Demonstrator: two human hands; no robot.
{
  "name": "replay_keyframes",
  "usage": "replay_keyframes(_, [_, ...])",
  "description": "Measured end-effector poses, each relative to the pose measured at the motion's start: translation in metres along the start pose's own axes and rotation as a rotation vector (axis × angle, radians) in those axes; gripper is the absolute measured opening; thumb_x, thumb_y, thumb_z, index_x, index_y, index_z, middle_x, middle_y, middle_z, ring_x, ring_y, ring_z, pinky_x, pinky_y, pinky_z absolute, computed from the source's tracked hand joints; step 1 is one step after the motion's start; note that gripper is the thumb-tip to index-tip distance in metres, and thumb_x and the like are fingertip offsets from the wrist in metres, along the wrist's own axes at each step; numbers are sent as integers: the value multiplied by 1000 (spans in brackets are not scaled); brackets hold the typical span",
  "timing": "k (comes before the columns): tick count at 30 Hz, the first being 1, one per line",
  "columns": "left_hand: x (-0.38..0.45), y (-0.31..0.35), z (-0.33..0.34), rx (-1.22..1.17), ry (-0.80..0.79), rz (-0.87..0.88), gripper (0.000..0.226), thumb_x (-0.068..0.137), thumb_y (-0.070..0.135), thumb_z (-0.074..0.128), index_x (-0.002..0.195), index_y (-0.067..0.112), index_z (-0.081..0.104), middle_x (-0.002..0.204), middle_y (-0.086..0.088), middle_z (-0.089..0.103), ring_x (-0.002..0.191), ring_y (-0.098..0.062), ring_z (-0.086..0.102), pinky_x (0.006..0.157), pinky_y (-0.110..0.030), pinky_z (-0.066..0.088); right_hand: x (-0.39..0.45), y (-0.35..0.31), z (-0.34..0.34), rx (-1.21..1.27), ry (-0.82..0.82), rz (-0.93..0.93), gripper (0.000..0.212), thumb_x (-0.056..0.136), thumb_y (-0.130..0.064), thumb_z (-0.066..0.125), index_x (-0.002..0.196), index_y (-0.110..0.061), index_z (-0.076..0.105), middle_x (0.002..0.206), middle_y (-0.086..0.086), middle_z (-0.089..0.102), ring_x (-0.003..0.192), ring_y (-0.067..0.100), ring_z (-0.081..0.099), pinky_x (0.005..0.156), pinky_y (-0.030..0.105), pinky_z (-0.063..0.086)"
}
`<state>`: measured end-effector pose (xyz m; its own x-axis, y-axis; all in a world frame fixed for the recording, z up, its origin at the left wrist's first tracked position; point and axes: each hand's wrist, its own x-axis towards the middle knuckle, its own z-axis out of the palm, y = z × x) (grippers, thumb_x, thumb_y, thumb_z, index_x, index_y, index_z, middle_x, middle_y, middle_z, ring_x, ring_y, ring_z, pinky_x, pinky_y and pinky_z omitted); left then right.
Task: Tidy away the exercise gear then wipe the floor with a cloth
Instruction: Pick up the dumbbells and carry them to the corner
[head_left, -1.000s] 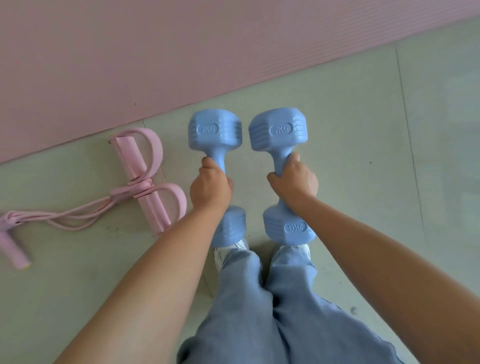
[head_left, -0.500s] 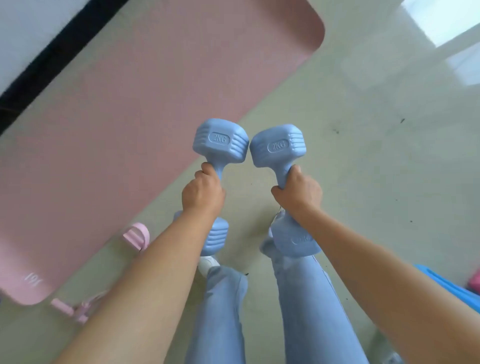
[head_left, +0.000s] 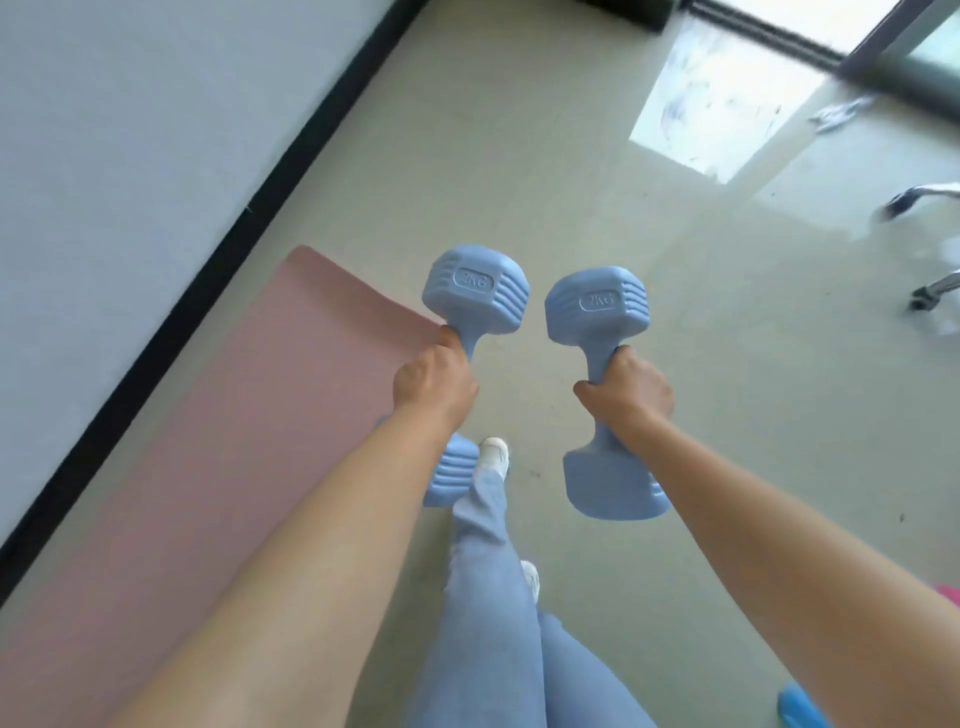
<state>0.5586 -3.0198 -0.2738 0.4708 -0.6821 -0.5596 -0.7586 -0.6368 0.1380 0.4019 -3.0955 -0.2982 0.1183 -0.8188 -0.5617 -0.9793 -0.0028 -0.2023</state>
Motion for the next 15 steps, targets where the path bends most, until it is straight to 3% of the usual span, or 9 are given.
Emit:
replay_keyframes(7, [167, 130, -137, 4, 40, 109, 34, 93, 11, 46, 124, -1, 35, 124, -19, 55, 114, -37, 56, 87, -40, 45, 172, -27, -162, 16, 67, 47, 17, 82, -18, 51, 90, -14, 38, 79, 4, 49, 76, 28, 47, 48, 24, 25])
replay_keyframes(13, [310, 243, -232, 40, 60, 157, 34, 93, 11, 45, 124, 0, 36, 125, -19, 55, 114, -36, 56, 88, -39, 45, 323, -49, -283, 13, 92, 53, 21, 83, -22, 54, 91, -14, 36, 79, 3, 47, 77, 27, 46, 58, 25, 31])
replay_keyframes(15, [359, 282, -253, 69, 56, 175, 34, 93, 10, 45, 124, 0, 35, 125, -19, 55, 114, -36, 56, 87, -39, 46, 379, -49, -314, -1, 96, 49, 22, 81, -22, 55, 90, -13, 38, 68, 1, 43, 75, 27, 47, 52, 24, 29])
